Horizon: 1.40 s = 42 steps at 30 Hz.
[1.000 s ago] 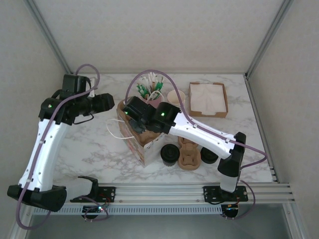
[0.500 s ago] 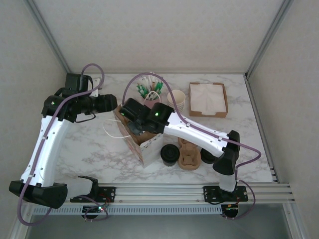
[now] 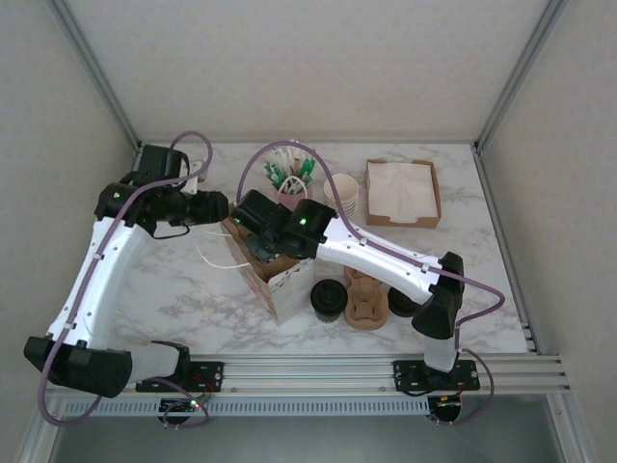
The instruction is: Pack the takeout coffee
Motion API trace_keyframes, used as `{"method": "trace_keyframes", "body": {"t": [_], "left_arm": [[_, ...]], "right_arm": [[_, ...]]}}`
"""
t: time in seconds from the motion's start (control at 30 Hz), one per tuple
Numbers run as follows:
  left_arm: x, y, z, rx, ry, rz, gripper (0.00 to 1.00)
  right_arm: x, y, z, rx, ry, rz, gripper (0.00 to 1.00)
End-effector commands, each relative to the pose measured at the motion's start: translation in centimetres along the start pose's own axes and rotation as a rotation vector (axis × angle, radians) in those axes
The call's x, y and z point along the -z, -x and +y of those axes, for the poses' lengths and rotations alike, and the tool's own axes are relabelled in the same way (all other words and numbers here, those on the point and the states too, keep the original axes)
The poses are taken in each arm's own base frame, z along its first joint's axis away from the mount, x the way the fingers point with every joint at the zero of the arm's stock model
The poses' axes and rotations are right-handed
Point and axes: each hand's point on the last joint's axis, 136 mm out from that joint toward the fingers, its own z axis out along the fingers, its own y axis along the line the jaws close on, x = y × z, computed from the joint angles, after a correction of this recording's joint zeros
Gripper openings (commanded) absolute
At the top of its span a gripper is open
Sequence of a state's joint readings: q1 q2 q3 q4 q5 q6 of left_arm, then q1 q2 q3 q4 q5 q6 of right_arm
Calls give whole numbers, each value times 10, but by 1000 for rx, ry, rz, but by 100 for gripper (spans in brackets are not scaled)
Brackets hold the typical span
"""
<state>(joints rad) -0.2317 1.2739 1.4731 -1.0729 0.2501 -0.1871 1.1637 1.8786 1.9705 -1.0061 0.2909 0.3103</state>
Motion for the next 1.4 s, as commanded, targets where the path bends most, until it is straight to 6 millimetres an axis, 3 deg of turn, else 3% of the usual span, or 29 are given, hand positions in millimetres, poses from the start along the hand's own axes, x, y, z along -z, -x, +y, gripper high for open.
{"method": "trace_keyframes", "body": {"t": [0.0,0.4,0.77,1.2,1.37], "left_arm": [[-4,2,5,-1,14,-3,54],[-7,6,20,36,93,-28,53],[-2,17,20,89,87,-92,56],[-14,18,26,150,102,-107,60],[-10,21,16,172,48,-122,61]], "right_arm": [[8,2,-5,-16,2,-12,34],[6,-1,-7,-13,-7,-3,34],[4,-5,-7,-5,-12,15,34],[5,-9,-3,8,17,25,34],[3,-9,-4,10,6,31,34]]}}
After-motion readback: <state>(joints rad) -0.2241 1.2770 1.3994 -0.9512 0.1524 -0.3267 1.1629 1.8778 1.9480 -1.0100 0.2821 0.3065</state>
